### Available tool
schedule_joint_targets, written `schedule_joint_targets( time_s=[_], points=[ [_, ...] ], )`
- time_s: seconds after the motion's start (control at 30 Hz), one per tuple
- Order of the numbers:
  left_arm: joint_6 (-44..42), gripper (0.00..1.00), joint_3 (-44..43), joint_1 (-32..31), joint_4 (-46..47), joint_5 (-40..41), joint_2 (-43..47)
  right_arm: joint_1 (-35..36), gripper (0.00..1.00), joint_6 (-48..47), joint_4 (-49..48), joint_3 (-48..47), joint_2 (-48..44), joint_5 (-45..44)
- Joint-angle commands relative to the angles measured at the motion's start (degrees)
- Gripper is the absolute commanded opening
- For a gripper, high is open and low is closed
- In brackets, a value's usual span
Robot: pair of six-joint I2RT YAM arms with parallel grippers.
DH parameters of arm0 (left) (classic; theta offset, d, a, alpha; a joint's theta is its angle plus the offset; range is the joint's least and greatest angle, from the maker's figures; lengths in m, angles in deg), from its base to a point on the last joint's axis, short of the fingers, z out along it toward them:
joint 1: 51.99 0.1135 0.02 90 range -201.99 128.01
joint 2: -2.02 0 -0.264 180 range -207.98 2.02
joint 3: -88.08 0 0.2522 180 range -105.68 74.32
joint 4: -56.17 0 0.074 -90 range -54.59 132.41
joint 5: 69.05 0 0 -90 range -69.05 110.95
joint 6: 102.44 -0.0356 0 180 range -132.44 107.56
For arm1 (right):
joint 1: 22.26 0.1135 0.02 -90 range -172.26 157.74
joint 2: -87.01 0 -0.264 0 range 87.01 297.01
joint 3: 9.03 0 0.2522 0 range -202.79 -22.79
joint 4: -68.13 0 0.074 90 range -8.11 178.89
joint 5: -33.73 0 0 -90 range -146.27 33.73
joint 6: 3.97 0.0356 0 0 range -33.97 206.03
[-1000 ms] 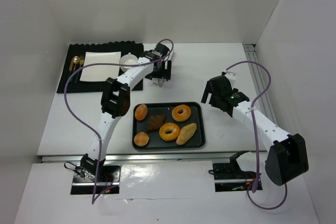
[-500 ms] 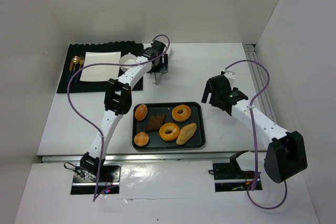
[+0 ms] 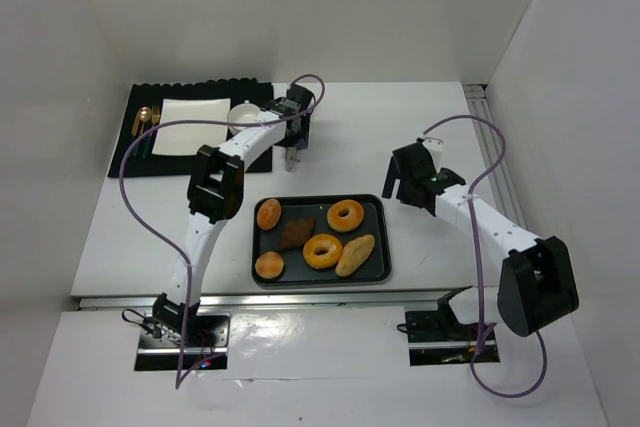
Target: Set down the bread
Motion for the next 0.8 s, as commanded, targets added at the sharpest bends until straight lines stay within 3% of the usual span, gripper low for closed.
schedule_joint_targets(
  time_s=[0.0, 0.1, 0.23, 0.47, 0.67, 0.77],
  points=[
    [-3.8, 0.58, 5.5, -0.8, -0.3, 2.3, 7.4, 0.0, 0.99, -0.1, -1.9, -2.9, 0.7, -0.2],
    [-1.6, 0.74, 7.2, 0.2, -0.3, -1.7, 8.1, 0.0, 0.99, -0.1, -2.4, -2.9, 1.3, 0.4],
    [-1.0, 0.9, 2.8, 0.8, -1.0, -2.7, 3.6, 0.0, 0.99, -0.1, -2.4, -3.5, 1.3, 0.4],
    [0.3, 0.93, -4.9, 1.8, -1.8, -4.5, -1.4, 0.0, 0.99, -0.1, -2.4, -2.4, -0.4, -0.2],
    [0.3, 0.8, -5.0, 1.8, -1.7, -5.3, -2.0, 0.0, 0.99, 0.5, -2.4, -1.9, -0.9, -0.2],
    [-0.3, 0.91, -5.0, 1.3, -2.4, -4.5, -2.0, 0.0, 0.99, 0.5, -2.4, -1.9, -1.4, -0.2]
  ],
)
